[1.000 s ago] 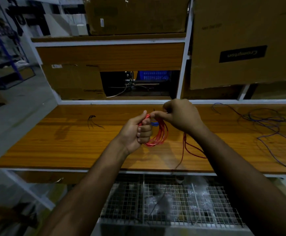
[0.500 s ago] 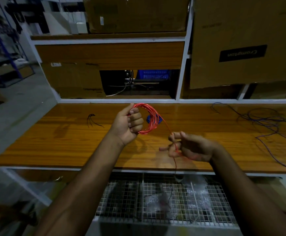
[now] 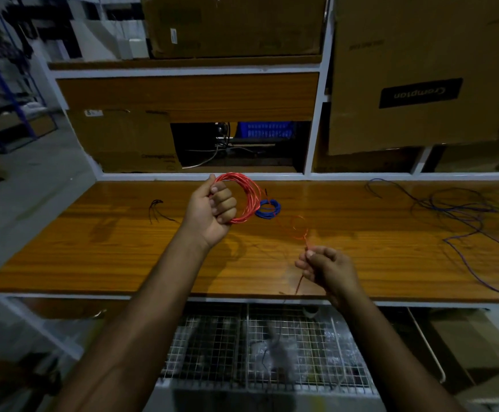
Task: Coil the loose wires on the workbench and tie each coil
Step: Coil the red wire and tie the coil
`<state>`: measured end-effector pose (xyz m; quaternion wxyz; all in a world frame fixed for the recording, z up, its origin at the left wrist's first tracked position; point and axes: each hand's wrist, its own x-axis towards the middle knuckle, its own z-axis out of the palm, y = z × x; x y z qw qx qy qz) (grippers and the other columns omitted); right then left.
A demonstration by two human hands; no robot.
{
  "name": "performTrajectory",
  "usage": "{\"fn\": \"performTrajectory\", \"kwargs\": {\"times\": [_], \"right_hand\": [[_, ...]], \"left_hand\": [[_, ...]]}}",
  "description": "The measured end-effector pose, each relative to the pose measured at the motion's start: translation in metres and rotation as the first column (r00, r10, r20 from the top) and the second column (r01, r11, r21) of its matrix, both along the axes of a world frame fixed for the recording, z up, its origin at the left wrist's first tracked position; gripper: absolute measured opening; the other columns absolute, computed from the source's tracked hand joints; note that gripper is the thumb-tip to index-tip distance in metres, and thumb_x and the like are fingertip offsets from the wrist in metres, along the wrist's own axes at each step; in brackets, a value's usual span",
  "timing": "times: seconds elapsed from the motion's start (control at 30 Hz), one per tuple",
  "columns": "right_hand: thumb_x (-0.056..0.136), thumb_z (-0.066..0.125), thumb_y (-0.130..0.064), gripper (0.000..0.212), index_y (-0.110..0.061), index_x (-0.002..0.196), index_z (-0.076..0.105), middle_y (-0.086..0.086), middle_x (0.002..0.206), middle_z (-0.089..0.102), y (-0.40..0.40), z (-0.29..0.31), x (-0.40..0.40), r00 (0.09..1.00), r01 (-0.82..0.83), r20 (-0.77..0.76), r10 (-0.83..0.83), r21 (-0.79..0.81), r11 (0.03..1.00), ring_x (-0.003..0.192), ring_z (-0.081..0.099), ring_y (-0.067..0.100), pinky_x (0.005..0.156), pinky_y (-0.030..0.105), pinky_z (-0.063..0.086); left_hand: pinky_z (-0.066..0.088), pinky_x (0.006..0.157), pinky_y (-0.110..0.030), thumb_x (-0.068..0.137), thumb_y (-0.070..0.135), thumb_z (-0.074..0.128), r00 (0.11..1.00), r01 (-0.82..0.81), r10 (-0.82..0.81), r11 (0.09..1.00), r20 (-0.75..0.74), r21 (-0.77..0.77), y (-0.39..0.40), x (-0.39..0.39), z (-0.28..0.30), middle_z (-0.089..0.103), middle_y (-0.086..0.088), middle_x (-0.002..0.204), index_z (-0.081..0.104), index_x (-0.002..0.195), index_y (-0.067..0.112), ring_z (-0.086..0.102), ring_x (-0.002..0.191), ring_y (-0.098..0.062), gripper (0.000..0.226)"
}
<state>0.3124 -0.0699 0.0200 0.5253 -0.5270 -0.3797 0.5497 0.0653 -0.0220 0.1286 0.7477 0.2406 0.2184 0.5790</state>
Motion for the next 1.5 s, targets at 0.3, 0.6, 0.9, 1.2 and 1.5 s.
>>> {"fn": "performTrajectory", "kwargs": {"times": [0.3,0.6,0.9,1.2,1.5], "right_hand": [[0.101,0.052,-0.01,0.02,-0.019,0.087,0.064,-0.001,0.075,0.064,-0.03,0.072,-0.02,0.614,-0.398,0.768,0.182,0.102,0.912,0.052,0.058,0.007,0.048,0.019,0.048],[0.082,0.075,-0.023,0.013,-0.014,0.087,0.067,0.002,0.078,0.057,-0.019,0.098,-0.01,0.71,-0.44,-0.364,0.603,0.44,0.783,0.072,0.056,0.013,0.066,0.025,0.051],[0.101,0.045,-0.019,0.021,-0.011,0.102,0.064,-0.002,0.077,0.052,-0.008,0.101,0.01,0.834,-0.026,-0.539,0.115,0.169,0.985,0.064,0.046,0.007,0.062,0.02,0.038],[0.101,0.051,-0.018,0.013,-0.016,0.1,0.063,0.013,0.093,0.067,-0.007,0.079,0.007,0.928,0.256,0.23,-0.294,0.182,0.949,0.079,0.068,0.024,0.065,0.029,0.055],[0.101,0.032,-0.018,0.03,-0.016,0.088,0.06,-0.001,0.065,0.057,-0.016,0.095,-0.003,0.66,-0.414,-0.459,0.595,0.44,0.797,0.061,0.054,0.012,0.075,0.032,0.045]], "left_hand": [[0.012,0.036,-0.019,0.106,0.039,0.032,0.967,-0.1,0.097,0.995,-0.235,0.001,0.0,0.004,-0.011,0.024,0.009,0.045,0.037,0.067,0.021,0.019,0.035,-0.004,0.044],[0.013,0.035,-0.021,0.107,0.037,0.033,0.888,-0.181,0.171,0.983,-0.427,0.017,0.001,0.0,-0.039,0.027,0.009,0.046,0.038,0.069,0.019,0.02,0.035,-0.005,0.042],[0.014,0.034,-0.02,0.107,0.037,0.033,0.901,-0.246,0.22,0.969,-0.373,-0.024,0.004,-0.014,-0.042,0.026,0.008,0.045,0.038,0.068,0.019,0.02,0.035,-0.005,0.043],[0.015,0.036,-0.02,0.107,0.037,0.034,0.919,-0.216,0.217,0.976,-0.329,0.04,0.003,-0.011,-0.033,0.026,0.008,0.049,0.04,0.068,0.02,0.021,0.038,-0.006,0.043],[0.015,0.034,-0.02,0.107,0.036,0.032,0.906,-0.257,0.241,0.966,-0.349,0.001,0.009,-0.012,-0.043,0.027,0.008,0.046,0.038,0.07,0.019,0.021,0.035,-0.006,0.042]]}}
